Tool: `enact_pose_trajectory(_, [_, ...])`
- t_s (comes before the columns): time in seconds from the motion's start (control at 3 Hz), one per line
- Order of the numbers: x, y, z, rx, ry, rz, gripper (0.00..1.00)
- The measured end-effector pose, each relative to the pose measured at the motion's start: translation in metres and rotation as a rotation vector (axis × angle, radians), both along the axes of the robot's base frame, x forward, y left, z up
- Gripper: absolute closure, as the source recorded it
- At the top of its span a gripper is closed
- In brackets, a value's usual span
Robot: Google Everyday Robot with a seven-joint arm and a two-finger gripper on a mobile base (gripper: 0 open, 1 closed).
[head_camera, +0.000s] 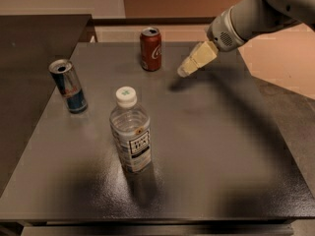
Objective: Move coke can near blue plastic bottle
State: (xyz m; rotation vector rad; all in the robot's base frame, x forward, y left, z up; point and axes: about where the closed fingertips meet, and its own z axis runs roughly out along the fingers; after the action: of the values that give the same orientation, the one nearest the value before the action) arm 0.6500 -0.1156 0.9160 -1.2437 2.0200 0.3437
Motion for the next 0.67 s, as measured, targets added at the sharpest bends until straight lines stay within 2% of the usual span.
enact_pose_trajectory(0.33, [0.032,0.03,-0.006,0.082,0.003,0.005,0.0])
enact_pose_trajectory(0.67, [0.053,0.059,-0.004,0.143,-0.003,0.028,0.0])
